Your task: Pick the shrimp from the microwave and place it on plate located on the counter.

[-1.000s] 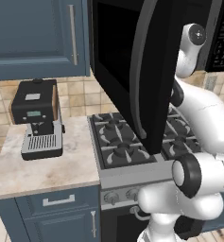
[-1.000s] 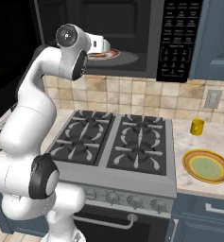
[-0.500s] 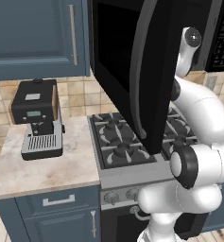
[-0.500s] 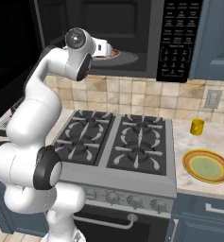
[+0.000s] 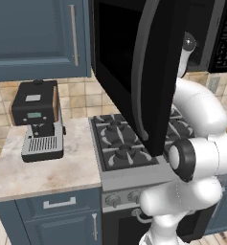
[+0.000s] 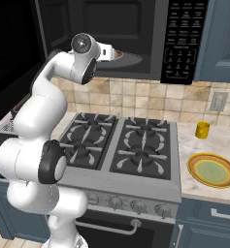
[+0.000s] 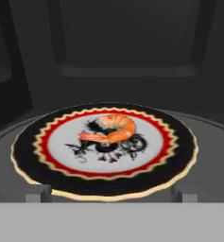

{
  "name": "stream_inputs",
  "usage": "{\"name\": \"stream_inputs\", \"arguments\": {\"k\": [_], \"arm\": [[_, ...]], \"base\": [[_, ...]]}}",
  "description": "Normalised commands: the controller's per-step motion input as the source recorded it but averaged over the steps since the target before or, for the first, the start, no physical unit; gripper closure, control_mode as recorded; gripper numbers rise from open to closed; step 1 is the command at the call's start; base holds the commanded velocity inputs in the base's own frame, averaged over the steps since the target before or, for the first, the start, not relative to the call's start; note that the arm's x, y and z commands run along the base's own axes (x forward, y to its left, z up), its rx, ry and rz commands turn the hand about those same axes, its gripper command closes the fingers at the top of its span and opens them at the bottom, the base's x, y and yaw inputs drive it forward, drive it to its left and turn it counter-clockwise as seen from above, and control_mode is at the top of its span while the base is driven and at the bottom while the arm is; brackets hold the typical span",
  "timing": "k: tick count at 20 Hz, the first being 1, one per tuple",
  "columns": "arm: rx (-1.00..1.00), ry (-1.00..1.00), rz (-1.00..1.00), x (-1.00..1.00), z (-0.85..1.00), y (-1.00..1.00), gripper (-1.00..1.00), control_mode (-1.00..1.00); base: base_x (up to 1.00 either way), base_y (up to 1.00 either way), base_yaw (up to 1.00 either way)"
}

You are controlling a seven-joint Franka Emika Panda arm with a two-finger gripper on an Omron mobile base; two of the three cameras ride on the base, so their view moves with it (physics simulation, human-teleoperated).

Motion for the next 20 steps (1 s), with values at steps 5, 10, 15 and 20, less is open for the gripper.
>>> {"name": "stream_inputs", "arguments": {"k": [5, 10, 15, 20], "arm": [[0.02, 0.00, 0.00, 0.28, 0.33, 0.00, -1.00, -1.00], [0.00, 0.06, 0.00, 0.28, 0.21, 0.00, -1.00, -1.00], [0.00, 0.16, 0.00, 0.40, 0.00, 0.00, -1.00, -1.00], [0.00, 0.11, 0.00, 0.51, -0.06, 0.00, -1.00, -1.00]], "base": [[0.00, 0.00, 0.00], [0.00, 0.00, 0.00], [0.00, 0.00, 0.00], [0.00, 0.00, 0.00]]}}
